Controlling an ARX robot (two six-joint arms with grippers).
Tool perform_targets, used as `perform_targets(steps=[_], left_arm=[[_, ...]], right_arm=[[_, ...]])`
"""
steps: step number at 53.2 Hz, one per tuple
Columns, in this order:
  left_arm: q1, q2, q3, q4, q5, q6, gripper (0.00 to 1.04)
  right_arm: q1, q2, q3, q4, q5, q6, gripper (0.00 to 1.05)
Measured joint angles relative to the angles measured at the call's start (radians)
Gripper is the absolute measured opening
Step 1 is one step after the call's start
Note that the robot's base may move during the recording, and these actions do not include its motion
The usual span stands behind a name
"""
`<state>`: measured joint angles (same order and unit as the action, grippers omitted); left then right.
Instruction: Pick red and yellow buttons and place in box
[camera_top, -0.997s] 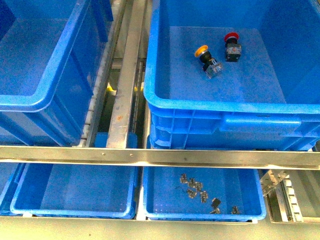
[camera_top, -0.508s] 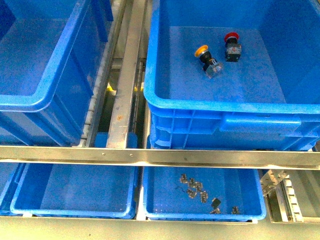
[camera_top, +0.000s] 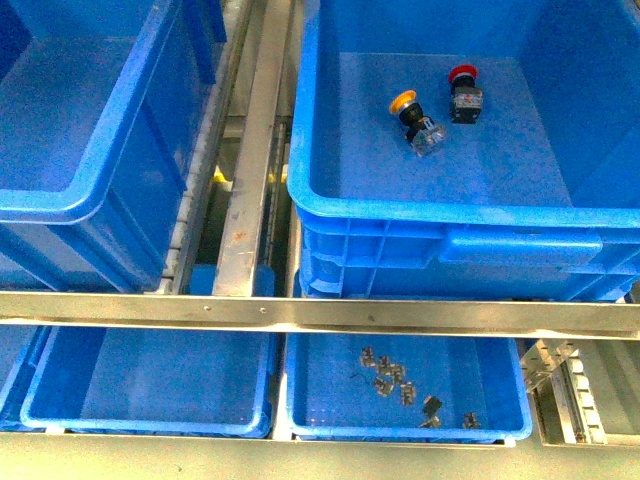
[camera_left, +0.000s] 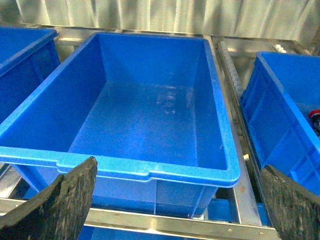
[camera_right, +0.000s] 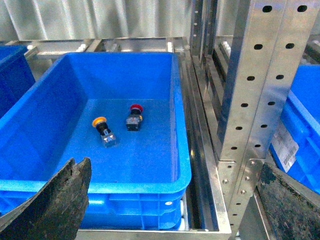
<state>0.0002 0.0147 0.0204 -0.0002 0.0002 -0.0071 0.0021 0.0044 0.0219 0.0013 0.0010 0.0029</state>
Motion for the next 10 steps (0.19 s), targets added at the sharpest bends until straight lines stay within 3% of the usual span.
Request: perform_targets(steps=[10], left_arm=[[0.0, 0.0, 0.0, 0.0, 0.0, 0.0, 0.97]], right_arm=[[0.0, 0.0, 0.0, 0.0, 0.0, 0.0, 0.98]])
